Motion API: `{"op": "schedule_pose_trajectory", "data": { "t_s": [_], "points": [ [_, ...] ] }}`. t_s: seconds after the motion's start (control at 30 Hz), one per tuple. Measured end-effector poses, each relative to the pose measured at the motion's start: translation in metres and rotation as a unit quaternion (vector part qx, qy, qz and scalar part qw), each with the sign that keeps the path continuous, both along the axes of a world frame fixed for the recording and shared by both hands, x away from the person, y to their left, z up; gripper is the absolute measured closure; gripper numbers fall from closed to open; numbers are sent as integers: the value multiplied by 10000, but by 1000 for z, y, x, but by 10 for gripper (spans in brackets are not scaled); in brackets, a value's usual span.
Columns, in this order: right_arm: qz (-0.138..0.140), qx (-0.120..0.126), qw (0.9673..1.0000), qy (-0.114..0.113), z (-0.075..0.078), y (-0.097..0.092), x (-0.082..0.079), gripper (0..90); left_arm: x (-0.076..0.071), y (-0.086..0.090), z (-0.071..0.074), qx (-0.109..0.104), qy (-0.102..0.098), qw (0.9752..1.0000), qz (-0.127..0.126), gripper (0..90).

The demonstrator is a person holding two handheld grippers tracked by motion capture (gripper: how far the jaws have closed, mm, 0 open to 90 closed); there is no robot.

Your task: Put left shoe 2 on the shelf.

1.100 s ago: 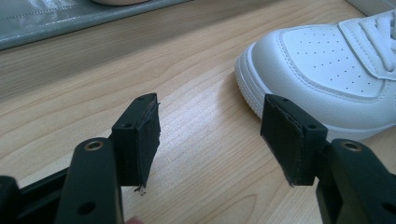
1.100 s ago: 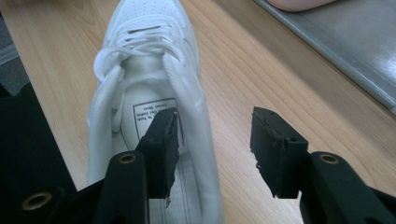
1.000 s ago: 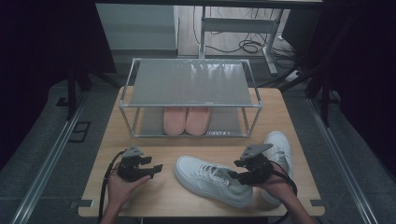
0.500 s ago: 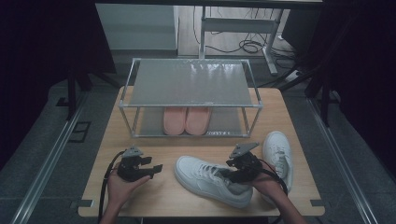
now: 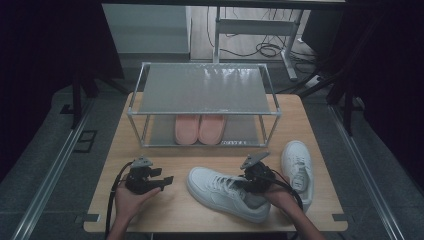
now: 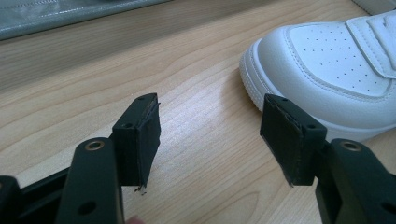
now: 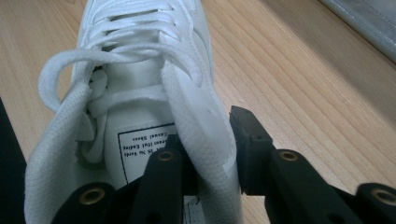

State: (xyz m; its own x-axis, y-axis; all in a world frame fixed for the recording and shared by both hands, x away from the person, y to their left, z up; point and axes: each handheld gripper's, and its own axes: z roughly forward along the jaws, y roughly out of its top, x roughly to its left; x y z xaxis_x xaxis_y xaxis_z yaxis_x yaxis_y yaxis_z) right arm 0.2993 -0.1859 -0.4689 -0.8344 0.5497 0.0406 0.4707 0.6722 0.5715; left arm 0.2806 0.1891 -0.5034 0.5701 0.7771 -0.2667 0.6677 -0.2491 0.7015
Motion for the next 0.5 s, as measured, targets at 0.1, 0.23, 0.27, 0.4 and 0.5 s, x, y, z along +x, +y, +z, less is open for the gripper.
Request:
{"op": "schedule_pose_trajectory", "data": {
  "t_s": [0.1, 0.23, 0.27, 0.4, 0.5],
  "points": [
    [-12, 71, 10000, 36, 0, -1, 1, 784, 0, 1, 0, -15, 36, 10000, 40, 383],
    [-43, 278, 9995, 124, -1, -5, 2, 797, 1, 2, -1, -29, 74, 9999, 82, 385],
    [-42, 298, 9994, 146, -1, -5, 3, 799, 1, 3, -1, -40, 104, 9999, 129, 387],
    [-62, 381, 9991, 174, -1, -7, 3, 800, 1, 4, -1, -84, 115, 9998, 160, 388],
    [-77, 417, 9990, 158, -1, -7, 2, 802, 1, 5, -1, -102, 115, 9998, 160, 388]
  ]
}}
